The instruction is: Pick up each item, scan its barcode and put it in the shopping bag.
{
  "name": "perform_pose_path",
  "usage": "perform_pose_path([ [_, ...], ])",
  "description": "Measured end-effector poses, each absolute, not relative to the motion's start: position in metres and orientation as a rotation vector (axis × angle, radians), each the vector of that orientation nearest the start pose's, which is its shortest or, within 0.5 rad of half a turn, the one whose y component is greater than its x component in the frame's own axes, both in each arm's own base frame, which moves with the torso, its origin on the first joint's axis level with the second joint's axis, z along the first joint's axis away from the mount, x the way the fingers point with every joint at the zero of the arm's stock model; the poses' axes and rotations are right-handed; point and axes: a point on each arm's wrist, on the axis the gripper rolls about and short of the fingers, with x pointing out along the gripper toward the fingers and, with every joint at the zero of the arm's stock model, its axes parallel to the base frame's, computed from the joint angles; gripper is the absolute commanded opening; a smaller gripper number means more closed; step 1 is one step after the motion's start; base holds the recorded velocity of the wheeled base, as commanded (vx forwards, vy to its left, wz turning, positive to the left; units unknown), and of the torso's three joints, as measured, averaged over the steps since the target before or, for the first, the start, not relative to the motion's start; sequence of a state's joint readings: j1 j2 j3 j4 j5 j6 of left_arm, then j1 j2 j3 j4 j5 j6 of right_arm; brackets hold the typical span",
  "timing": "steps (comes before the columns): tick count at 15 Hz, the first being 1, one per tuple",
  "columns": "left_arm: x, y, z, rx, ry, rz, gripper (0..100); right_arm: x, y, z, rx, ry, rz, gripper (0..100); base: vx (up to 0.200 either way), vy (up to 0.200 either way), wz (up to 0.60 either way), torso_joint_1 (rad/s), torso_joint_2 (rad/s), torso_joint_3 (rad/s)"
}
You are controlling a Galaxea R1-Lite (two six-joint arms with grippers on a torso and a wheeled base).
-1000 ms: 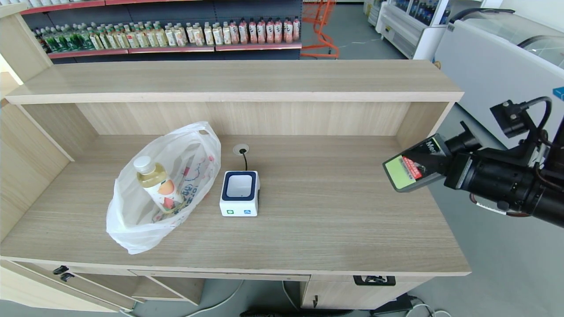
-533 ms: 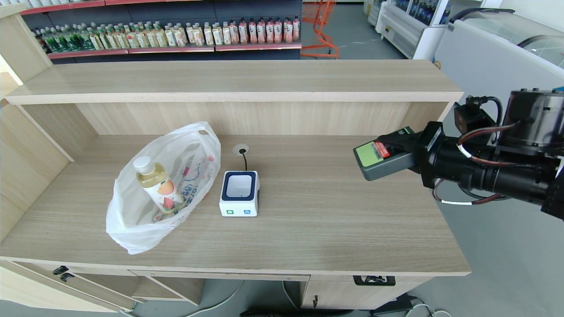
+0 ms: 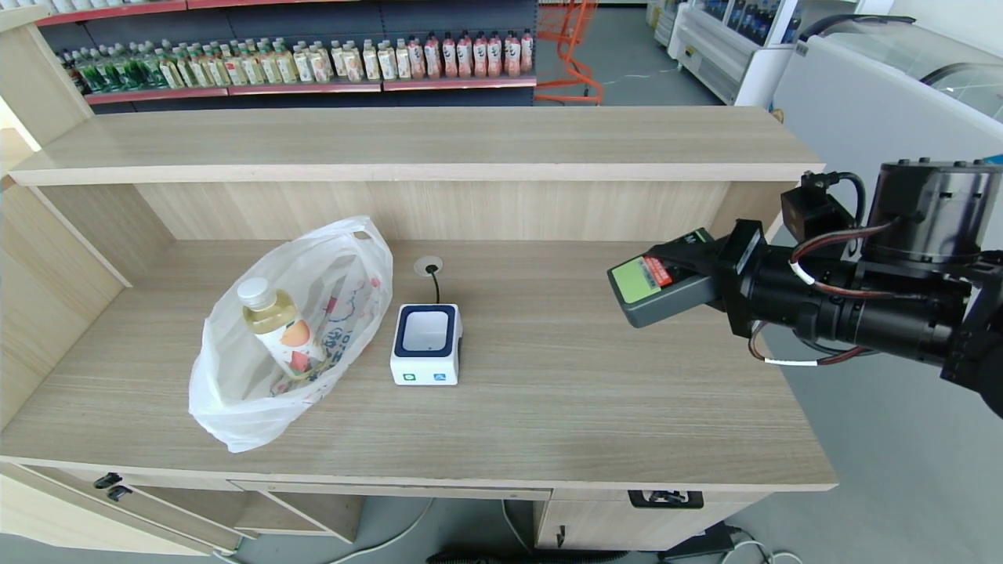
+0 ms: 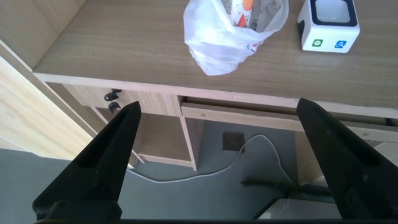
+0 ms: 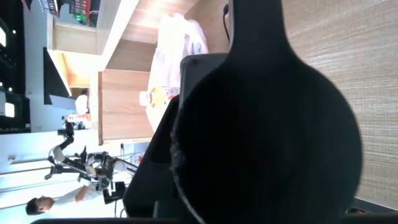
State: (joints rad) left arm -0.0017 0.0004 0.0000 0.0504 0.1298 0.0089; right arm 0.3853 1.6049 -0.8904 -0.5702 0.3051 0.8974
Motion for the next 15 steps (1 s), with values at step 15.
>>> perform_pose_path([
  [15, -0.0231, 0.003, 0.0703, 0.014, 0.051, 0.128, 100, 0.2699, 0.1193, 0.2225, 0.77, 0.439, 0.59, 0, 0.0, 0.2, 0.0, 0.004, 0.0, 0.002],
])
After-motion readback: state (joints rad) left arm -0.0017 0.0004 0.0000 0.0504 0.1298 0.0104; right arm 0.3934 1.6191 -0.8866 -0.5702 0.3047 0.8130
